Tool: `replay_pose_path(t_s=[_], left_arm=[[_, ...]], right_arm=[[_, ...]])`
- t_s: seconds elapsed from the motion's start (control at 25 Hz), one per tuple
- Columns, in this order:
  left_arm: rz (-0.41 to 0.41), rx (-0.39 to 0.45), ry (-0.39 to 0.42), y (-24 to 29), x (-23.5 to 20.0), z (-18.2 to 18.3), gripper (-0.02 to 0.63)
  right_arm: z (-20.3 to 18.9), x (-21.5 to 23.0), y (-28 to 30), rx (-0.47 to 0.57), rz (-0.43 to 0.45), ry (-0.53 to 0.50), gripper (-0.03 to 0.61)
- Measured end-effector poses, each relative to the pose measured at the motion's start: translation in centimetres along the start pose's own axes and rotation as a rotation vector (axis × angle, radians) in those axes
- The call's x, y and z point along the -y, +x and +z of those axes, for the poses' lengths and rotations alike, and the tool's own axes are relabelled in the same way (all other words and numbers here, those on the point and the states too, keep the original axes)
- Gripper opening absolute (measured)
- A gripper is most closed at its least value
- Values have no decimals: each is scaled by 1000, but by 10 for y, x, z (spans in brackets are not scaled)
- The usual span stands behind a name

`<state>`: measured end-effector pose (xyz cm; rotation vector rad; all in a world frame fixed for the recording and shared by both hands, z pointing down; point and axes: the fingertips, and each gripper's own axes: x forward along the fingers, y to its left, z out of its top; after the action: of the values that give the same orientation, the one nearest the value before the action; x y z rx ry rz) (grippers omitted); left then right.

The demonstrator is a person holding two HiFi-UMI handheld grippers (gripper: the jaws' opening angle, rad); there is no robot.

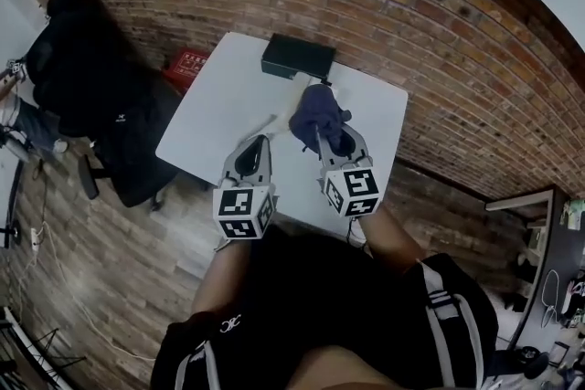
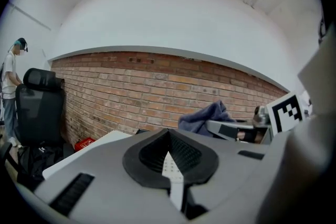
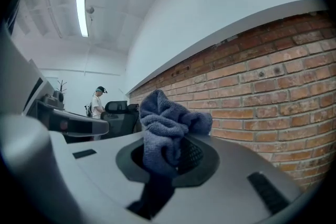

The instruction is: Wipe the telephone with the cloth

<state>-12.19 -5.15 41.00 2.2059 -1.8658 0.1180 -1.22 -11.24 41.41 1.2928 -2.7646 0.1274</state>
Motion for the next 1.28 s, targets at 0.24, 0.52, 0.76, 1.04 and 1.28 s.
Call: replay_pose_path(t_s=[0.24, 0.52, 0.76, 1.04, 1.28], left_arm=[[-160, -57, 7, 41, -52, 11, 0], [-302, -105, 19, 93, -79, 19, 0], [-276, -139, -11, 124, -85, 7, 0], [-240, -179, -64, 135, -83, -10, 0], [-179, -199, -38, 140, -82, -15, 0]], right_arm=[[-6, -7, 54, -61, -118, -35, 35], [-20, 29, 65, -127, -327, -64, 35], [-43, 108, 69, -180, -448, -16, 35], [-88, 157, 90, -303, -454, -74, 35], [-127, 189, 118, -428, -419, -164, 36]])
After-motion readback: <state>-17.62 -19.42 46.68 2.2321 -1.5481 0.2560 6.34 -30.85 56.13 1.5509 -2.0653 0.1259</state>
